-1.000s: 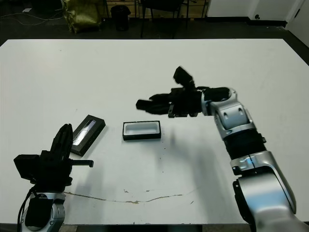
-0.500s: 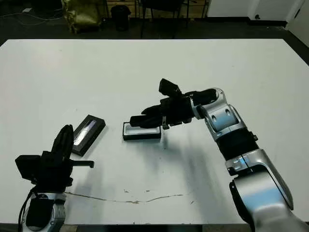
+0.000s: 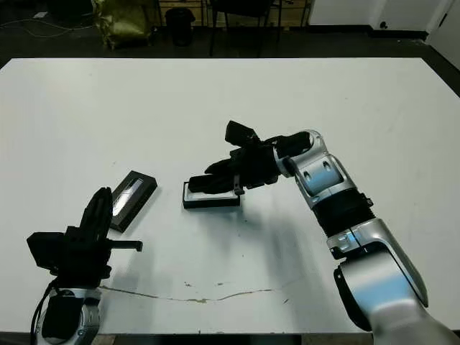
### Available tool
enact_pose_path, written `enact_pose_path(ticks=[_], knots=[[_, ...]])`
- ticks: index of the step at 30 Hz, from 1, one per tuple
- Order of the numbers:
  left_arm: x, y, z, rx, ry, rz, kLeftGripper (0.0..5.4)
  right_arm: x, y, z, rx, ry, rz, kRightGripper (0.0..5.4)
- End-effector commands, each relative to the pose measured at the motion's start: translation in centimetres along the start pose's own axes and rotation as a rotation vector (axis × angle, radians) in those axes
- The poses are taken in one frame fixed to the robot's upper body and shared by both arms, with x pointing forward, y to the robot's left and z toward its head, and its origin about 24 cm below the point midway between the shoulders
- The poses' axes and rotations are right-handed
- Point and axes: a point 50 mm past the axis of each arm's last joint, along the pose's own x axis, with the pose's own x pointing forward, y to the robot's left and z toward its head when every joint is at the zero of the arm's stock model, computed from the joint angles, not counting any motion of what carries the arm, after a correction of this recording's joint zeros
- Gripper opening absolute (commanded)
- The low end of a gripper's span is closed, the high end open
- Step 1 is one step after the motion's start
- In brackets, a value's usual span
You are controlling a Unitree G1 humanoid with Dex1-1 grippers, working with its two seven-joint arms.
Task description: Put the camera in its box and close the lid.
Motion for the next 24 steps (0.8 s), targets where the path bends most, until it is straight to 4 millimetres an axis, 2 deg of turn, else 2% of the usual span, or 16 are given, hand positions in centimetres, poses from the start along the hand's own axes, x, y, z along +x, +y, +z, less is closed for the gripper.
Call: enact_pose_path(ticks=[1, 24], knots=[[-0.25, 0.05, -0.48, 0.001, 0.030, 0.008, 0.00, 0.19, -0.27, 0.14, -0.002, 0.001, -0.008, 0.85], [-0.33, 0.07, -0.48, 0.005, 0.043, 0.016, 0.00, 0.31, -0.55, 0.19, -0.044, 0.002, -0.006, 0.85]])
